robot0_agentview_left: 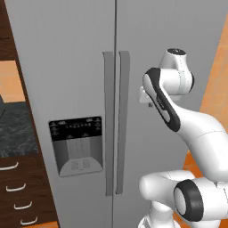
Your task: Take the strawberry from the fridge and place it on top of the pancake, located on the dining counter.
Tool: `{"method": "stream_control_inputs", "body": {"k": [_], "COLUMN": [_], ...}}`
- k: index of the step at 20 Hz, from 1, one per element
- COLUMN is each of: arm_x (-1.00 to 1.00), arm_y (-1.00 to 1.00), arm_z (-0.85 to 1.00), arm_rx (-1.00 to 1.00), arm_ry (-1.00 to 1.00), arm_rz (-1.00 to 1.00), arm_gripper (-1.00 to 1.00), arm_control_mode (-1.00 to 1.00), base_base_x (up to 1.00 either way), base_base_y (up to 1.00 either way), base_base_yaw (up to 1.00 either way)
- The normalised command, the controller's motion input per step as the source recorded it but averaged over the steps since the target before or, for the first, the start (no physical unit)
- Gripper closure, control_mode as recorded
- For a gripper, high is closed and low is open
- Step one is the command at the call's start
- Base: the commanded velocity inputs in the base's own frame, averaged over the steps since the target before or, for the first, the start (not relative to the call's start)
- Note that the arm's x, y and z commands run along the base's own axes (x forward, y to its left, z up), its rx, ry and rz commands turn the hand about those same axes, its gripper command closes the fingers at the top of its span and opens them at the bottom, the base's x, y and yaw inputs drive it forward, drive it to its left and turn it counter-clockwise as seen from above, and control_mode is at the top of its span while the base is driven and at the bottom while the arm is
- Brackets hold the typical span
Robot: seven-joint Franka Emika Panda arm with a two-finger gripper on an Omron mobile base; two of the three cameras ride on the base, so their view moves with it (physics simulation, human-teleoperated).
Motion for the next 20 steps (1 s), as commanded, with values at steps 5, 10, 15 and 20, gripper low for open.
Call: {"method": "stream_control_inputs", "body": {"k": [5,10,15,20], "arm_x": [-0.01,0.0,0.0,0.0], "arm_y": [0.0,0.0,0.0,0.0], "arm_z": [0.0,0.0,0.0,0.0], "arm_rx": [0.0,0.0,0.0,0.0], "arm_ry": [-0.01,0.0,0.0,0.0], "arm_rz": [0.0,0.0,0.0,0.0], "arm_gripper": [-1.0,-1.0,-1.0,-1.0], "arm_control_mode": [1.0,1.0,1.0,1.0], "base_base_x": [-0.26,-0.64,-0.55,-0.07], "base_base_y": [0.0,0.57,0.34,0.54], "base_base_yaw": [-0.01,0.02,0.01,-0.1]}}
